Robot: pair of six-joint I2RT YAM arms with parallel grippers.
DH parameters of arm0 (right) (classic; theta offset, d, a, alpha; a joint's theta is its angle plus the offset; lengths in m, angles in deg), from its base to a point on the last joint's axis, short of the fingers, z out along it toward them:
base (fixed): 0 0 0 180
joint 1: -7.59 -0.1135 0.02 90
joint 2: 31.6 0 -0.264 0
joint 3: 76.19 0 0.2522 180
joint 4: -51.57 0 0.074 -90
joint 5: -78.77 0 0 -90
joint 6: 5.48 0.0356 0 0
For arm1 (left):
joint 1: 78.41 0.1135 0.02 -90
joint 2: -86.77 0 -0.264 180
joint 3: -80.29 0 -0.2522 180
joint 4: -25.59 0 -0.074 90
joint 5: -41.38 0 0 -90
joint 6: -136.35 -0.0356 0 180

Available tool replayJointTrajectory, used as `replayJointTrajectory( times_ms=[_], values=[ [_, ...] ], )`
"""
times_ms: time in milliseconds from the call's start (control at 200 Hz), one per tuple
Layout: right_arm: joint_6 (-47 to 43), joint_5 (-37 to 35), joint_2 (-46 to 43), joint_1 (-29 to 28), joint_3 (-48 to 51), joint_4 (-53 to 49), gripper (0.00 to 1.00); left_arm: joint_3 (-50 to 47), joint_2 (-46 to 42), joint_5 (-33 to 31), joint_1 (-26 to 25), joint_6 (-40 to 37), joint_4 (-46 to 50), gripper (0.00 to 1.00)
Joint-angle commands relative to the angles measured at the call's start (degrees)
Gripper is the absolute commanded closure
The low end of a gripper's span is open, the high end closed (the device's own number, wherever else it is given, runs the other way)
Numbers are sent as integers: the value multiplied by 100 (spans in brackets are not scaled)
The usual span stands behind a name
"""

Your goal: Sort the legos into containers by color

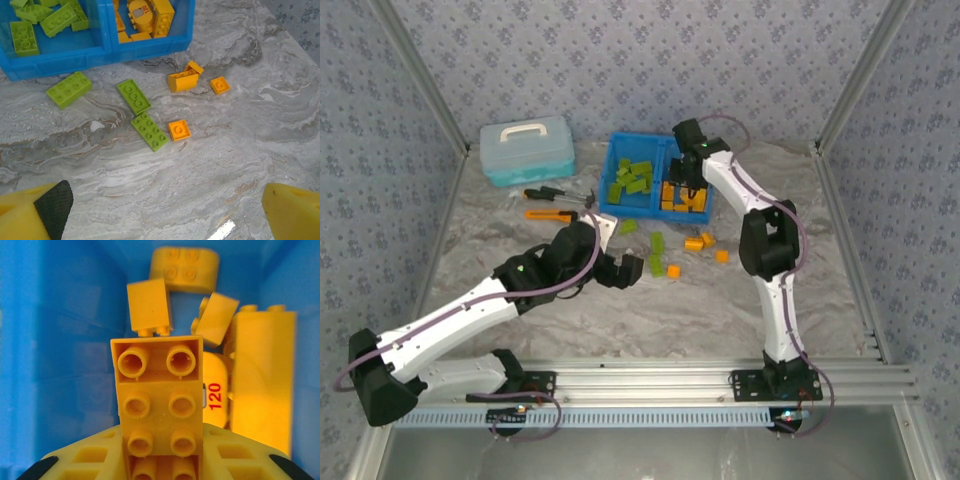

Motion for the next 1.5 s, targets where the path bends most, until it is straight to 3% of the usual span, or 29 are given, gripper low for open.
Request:
replayJointTrajectory(
  times_ms=[0, 80, 225, 335, 455, 565, 734, 934, 1164, 1494],
  values=[
    [-45, 234, 5, 2, -510, -541, 56, -19, 47, -117, -21, 197, 183, 1],
    [-49, 170, -149, -6, -565, -612, 43, 27, 205, -8, -34, 214, 234, 1],
    [-133, 34, -650, -8, -553, -787, 42, 120, 434, -65, -56, 385, 167, 1],
    [-243, -137, -1484, -124, -76, -711, 42, 201, 685, -648, -77, 1079, 145, 1],
    [-226, -351, -2920, -341, 1208, -212, 39, 399, 1233, -1283, -362, 1910, 209, 11],
    [-74, -727, -4276, -547, 2459, 158, 23, 975, 2029, -1855, -673, 2475, 718, 17],
    [198, -1145, -5780, -629, 3762, 69, 0, 1734, 3277, -1822, -715, 3035, 1109, 22],
    [324, -1287, -6767, -541, 4523, -197, 0, 2520, 4423, -1365, -621, 3089, 1115, 24],
    [303, -1209, -6993, -490, 4693, -328, 0, 3097, 5361, -1191, -465, 3084, 1133, 25],
    [114, -1171, -7181, -381, 4811, -411, 0, 3331, 5883, -1333, -209, 3274, 1104, 42]
  ],
)
